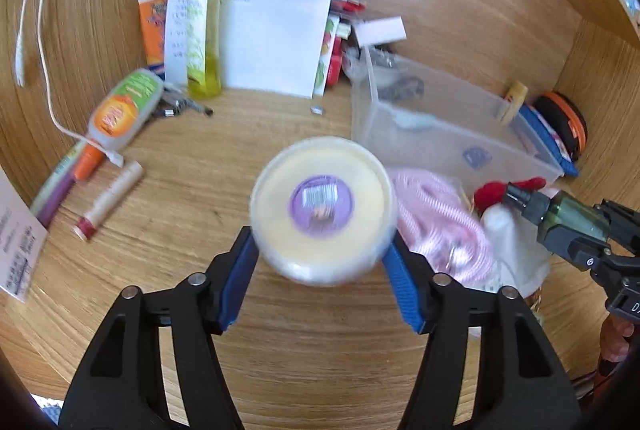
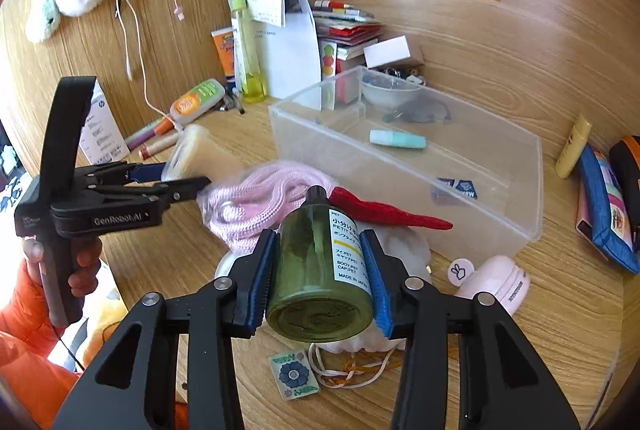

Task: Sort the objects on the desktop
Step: 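Lower the cream tub into the clear bin and open the left tool while the right tool carries the bottle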

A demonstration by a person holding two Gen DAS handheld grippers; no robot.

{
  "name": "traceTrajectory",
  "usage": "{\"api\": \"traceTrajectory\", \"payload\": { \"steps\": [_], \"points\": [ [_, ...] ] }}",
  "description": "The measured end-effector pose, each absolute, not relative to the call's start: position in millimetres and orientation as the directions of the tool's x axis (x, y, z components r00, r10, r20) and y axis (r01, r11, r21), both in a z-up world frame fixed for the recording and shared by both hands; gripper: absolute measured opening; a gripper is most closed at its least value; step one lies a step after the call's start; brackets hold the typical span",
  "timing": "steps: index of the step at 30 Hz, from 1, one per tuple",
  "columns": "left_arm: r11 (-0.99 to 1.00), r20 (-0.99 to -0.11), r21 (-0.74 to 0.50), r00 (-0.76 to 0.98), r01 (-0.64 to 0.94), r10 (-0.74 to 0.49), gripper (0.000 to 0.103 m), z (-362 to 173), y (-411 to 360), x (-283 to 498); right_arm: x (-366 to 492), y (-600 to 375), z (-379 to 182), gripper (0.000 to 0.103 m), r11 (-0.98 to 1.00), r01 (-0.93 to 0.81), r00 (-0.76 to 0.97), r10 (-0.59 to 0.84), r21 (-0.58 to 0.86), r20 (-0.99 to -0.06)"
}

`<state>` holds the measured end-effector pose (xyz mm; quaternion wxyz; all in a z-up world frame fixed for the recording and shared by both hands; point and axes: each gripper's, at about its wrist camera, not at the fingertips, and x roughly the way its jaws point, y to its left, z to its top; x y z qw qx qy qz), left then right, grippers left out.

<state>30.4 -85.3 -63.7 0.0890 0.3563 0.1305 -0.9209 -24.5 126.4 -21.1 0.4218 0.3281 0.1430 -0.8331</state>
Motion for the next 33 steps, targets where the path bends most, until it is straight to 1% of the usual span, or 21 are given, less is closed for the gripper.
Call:
{"api": "traceTrajectory", "payload": {
  "steps": [7, 10, 14, 21, 26, 27, 30, 33],
  "points": [
    [-0.961, -0.672, -0.155, -0.737, 0.23, -0.068, 0.058, -55, -86, 20, -27, 131, -13, 0.039, -0.602, 0.797, -0.434, -0.633, 0.054, -0.641],
    [-0.963, -0.69, -0.164, -0.723, 0.212, -0.041, 0.058, -59, -84, 13, -28, 131, -14, 0.039, -0.602, 0.797, -0.434, -0.633, 0.055, -0.641],
    [-0.959, -0.727, -0.196, -0.687, 0.204, 0.003, 0.063, -70, -86, 2, -29, 134, -15, 0.039, -0.602, 0.797, -0.433, -0.633, 0.056, -0.642],
    [-0.961, -0.727, -0.135, -0.683, 0.24, -0.068, 0.064, -71, -80, -15, -32, 138, -14, 0.039, -0.603, 0.795, -0.437, -0.642, 0.064, -0.63],
    [-0.952, -0.709, -0.141, -0.699, 0.27, -0.094, 0.062, -70, -83, -14, -39, 142, -4, 0.039, -0.616, 0.784, -0.454, -0.656, 0.08, -0.602],
    [-0.949, -0.704, -0.146, -0.704, 0.279, -0.099, 0.058, -68, -85, -12, -42, 144, -1, 0.039, -0.619, 0.78, -0.458, -0.662, 0.088, -0.594],
    [-0.947, -0.69, -0.169, -0.719, 0.273, -0.084, 0.058, -63, -90, -10, -51, 149, 5, 0.039, -0.637, 0.765, -0.479, -0.666, 0.101, -0.572],
    [-0.949, -0.677, -0.157, -0.729, 0.275, -0.1, 0.058, -55, -89, -9, -63, 150, 7, 0.039, -0.661, 0.742, -0.502, -0.657, 0.11, -0.562]
  ]
}}
